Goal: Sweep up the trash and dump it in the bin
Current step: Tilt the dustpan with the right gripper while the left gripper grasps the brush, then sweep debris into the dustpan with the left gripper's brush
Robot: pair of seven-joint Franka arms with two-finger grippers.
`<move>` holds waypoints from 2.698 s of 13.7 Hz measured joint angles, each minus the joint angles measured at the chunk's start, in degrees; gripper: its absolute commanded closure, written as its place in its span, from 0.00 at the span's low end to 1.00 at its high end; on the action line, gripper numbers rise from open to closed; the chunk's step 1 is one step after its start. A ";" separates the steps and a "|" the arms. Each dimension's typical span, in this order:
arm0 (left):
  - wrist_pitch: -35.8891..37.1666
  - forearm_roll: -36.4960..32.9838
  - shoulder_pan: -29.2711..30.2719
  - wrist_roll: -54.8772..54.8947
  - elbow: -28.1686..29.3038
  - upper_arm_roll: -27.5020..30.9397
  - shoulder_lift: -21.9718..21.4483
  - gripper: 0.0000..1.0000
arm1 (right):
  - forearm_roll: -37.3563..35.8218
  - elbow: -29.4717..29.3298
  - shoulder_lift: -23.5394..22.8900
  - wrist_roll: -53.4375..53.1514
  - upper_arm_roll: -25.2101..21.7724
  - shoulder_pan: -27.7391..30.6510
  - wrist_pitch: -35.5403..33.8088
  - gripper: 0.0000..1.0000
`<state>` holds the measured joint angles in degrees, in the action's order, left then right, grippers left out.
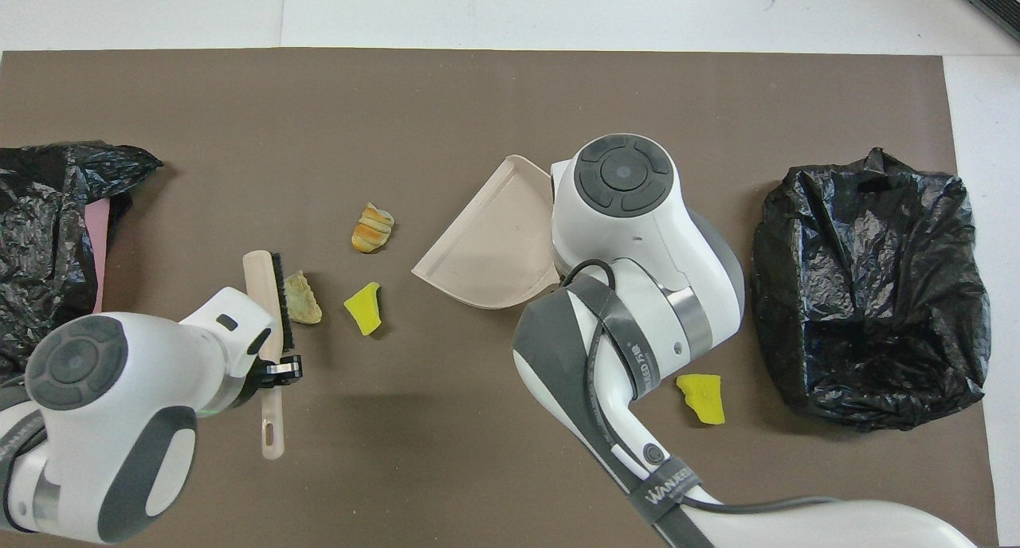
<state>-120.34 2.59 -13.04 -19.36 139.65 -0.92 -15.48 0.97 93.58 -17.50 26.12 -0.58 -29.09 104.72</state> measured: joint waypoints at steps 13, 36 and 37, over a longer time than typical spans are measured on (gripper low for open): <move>-7.04 -0.03 5.93 7.14 -0.53 -1.07 7.76 1.00 | -2.84 4.07 -4.14 24.89 0.19 0.09 9.21 1.00; -11.53 18.13 -10.88 1.19 -11.53 -1.57 13.65 1.00 | -19.85 8.22 -4.01 25.02 0.23 -6.49 13.06 1.00; -11.29 18.11 -9.65 1.27 -12.13 -1.28 13.65 1.00 | -20.60 8.40 -3.86 25.01 0.23 -6.86 13.00 1.00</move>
<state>-131.63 20.69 -22.70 -18.09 127.52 -2.20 -1.82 -19.64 101.98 -21.36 51.13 -0.35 -35.95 117.73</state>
